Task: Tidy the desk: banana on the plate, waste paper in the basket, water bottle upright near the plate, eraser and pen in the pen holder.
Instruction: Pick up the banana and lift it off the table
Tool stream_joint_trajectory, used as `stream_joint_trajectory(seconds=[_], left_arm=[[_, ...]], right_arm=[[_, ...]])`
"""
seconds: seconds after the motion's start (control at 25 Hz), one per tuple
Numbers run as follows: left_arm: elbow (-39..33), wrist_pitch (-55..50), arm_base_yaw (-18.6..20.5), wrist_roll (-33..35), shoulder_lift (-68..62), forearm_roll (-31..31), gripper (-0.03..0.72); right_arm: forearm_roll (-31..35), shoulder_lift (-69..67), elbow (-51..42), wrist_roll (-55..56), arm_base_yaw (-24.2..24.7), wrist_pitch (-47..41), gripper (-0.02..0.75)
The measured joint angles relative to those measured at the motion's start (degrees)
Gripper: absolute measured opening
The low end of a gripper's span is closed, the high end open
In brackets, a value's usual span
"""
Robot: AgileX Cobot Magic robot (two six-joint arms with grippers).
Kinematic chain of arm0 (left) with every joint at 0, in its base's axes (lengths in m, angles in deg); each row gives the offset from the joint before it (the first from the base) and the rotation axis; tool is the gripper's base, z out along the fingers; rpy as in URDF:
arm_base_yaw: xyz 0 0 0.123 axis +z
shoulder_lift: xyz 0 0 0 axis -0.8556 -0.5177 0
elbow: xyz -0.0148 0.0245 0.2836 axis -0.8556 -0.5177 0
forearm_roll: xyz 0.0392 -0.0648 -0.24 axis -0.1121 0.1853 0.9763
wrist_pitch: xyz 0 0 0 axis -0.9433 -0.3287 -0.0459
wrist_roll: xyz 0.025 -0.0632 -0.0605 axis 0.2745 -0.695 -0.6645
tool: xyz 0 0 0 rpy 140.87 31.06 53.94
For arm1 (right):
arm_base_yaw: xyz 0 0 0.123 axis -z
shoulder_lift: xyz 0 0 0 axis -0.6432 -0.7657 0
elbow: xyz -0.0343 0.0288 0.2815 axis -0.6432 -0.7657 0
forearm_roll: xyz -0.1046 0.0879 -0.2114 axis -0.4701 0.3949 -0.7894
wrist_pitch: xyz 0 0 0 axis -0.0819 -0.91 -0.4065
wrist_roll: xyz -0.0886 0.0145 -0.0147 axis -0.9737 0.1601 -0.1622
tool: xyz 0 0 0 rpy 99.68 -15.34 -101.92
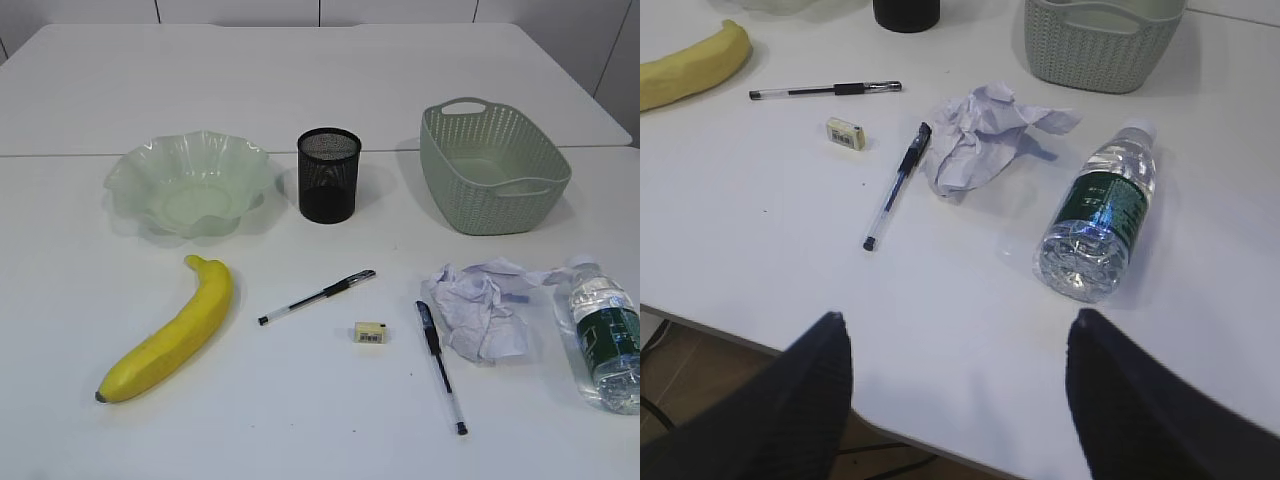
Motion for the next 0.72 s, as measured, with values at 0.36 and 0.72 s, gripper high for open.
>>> stream_joint_trajectory(seconds=[0.36,0.72], left_arm=[[0.0,0.0,0.0,0.0,0.0,0.0,0.55],[0.0,0.0,0.0,0.0,0.0,0.0,0.55]], right_arm=[[0.0,0.0,0.0,0.0,0.0,0.0,0.501],[0.0,0.0,0.0,0.0,0.0,0.0,0.501]])
